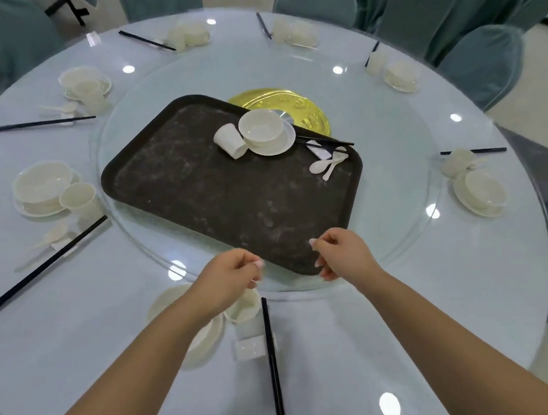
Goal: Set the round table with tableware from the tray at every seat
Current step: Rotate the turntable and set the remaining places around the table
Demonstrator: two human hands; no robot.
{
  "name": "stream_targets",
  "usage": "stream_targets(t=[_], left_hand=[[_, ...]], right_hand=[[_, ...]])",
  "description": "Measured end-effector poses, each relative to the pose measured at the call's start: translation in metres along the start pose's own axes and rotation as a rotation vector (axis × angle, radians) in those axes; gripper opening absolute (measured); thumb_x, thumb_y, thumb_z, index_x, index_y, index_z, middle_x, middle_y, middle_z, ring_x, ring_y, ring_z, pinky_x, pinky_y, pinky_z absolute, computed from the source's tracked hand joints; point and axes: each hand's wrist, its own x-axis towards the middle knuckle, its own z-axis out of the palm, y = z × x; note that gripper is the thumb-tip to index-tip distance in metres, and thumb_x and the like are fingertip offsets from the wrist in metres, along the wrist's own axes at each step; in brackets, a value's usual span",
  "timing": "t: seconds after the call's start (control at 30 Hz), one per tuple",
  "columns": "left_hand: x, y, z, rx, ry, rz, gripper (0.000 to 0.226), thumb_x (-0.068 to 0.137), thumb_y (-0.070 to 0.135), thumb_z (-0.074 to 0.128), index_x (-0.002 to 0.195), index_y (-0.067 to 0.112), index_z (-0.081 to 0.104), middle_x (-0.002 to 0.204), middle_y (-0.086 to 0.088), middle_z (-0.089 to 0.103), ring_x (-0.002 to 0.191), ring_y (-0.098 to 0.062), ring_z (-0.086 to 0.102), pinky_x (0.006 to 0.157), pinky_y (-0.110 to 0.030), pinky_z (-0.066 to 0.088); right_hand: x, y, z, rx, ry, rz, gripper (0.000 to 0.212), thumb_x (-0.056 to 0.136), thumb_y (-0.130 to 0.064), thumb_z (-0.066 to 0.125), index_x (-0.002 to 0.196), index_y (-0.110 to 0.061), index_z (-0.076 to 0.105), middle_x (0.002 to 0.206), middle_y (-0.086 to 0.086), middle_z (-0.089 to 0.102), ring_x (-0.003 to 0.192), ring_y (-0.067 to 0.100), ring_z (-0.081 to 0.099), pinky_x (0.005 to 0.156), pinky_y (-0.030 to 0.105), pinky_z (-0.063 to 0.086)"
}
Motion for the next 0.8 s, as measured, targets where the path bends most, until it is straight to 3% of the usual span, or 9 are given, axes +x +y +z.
stream_targets(t=[0.13,0.27,0.47,0.67,0.8], left_hand=[[0.032,0.016,-0.005,0.02,0.003,0.029,0.012,0.097,0.029,0.054,0.096,0.024,0.064,0.089,0.006,0.07,0.087,-0.01,0.067,0.08,-0.025,0.053],[0.068,0.021,-0.006,0.032,0.002,0.013,0.011,0.097,0.028,0.056,0.096,0.023,0.065,0.095,0.003,0.069,0.091,-0.011,0.066,0.078,-0.022,0.052],[0.113,0.014,0.002,0.125,0.019,-0.053,0.012,0.096,0.03,0.058,0.101,0.023,0.066,0.096,0.006,0.065,0.088,-0.004,0.058,0.068,-0.02,0.043],[0.137,-0.005,0.012,0.167,0.003,-0.101,0.009,0.096,0.031,0.057,0.101,0.029,0.065,0.095,0.013,0.065,0.093,-0.005,0.06,0.081,-0.025,0.048],[0.146,-0.014,0.011,0.14,0.037,-0.096,0.007,0.094,0.031,0.059,0.093,0.034,0.066,0.09,0.014,0.068,0.089,-0.005,0.062,0.081,-0.027,0.052]], right_hand=[[0.042,-0.008,-0.021,0.078,0.042,0.039,0.017,0.097,-0.027,0.057,0.086,-0.014,0.06,0.072,0.011,0.069,0.052,0.022,0.067,0.06,0.035,0.062],[0.093,-0.011,-0.033,0.024,0.083,0.066,0.01,0.097,-0.023,0.054,0.099,-0.014,0.059,0.078,0.012,0.069,0.055,0.023,0.067,0.058,0.032,0.06],[0.162,-0.013,-0.039,-0.092,0.152,0.075,0.025,0.097,-0.017,0.048,0.122,-0.02,0.052,0.087,0.009,0.065,0.059,0.022,0.067,0.047,0.025,0.054],[0.219,-0.019,-0.042,-0.233,0.248,-0.016,0.044,0.092,-0.011,0.041,0.135,-0.022,0.047,0.105,0.01,0.064,0.064,0.028,0.067,0.072,0.044,0.06],[0.25,-0.025,-0.047,-0.378,0.246,-0.029,0.047,0.09,-0.005,0.041,0.135,-0.017,0.048,0.116,0.014,0.062,0.093,0.036,0.066,0.085,0.046,0.056]])
